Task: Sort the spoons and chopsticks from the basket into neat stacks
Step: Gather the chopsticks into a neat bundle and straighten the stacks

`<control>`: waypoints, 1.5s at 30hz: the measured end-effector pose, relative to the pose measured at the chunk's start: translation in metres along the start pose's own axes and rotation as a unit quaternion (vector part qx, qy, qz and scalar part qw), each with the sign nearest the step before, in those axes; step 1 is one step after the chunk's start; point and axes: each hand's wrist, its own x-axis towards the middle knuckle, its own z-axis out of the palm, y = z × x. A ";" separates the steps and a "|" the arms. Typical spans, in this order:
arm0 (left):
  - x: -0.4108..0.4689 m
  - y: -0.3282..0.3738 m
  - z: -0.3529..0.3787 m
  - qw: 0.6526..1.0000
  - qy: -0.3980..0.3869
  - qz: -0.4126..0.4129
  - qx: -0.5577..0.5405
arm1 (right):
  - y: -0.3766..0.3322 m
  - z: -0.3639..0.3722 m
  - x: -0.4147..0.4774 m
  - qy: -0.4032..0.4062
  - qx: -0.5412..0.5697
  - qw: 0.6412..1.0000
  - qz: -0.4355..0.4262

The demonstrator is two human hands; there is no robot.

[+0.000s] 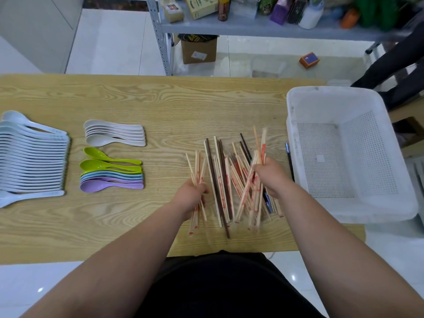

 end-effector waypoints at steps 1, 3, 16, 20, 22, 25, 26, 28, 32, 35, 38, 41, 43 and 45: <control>-0.002 0.002 0.000 1.000 -0.007 0.004 -0.004 | -0.004 -0.004 -0.002 -0.004 0.013 1.000 -0.004; -0.008 0.007 0.000 0.999 -0.026 0.015 -0.027 | -0.013 -0.009 -0.006 -0.022 0.052 0.998 -0.014; -0.061 0.049 -0.001 0.972 -0.127 0.191 0.057 | -0.080 0.046 -0.052 -0.057 0.374 0.926 0.007; -0.067 0.055 -0.016 0.970 -0.106 0.201 0.090 | -0.090 0.054 -0.064 -0.072 0.384 0.920 -0.016; -0.070 0.055 -0.022 0.974 -0.097 0.186 0.087 | -0.091 0.057 -0.069 -0.078 0.362 0.928 -0.027; -0.073 0.052 -0.032 0.984 -0.090 0.154 0.021 | -0.086 0.061 -0.074 -0.076 0.334 0.939 -0.030; -0.074 0.051 -0.035 0.986 -0.083 0.146 -0.011 | -0.083 0.062 -0.079 -0.064 0.318 0.945 -0.032; -0.076 0.051 -0.041 0.987 -0.068 0.127 -0.075 | -0.075 0.066 -0.089 -0.028 0.222 0.973 -0.049; -0.081 0.054 -0.050 0.980 -0.069 0.148 -0.113 | -0.068 0.087 -0.111 -0.073 0.214 0.973 -0.039; -0.084 0.055 -0.052 0.978 -0.069 0.163 -0.109 | -0.071 0.101 -0.122 -0.077 0.254 0.963 -0.039; -0.089 0.056 -0.053 0.977 -0.061 0.164 -0.125 | -0.071 0.110 -0.127 -0.096 0.262 0.956 -0.085; -0.088 0.056 -0.058 0.978 -0.038 0.159 -0.129 | -0.067 0.107 -0.129 -0.068 0.203 0.967 -0.140; -0.086 0.059 -0.060 0.977 -0.046 0.160 -0.135 | -0.065 0.108 -0.131 -0.047 0.179 0.969 -0.162; -0.085 0.062 -0.059 0.974 -0.056 0.161 -0.151 | -0.067 0.110 -0.135 -0.050 0.171 0.969 -0.172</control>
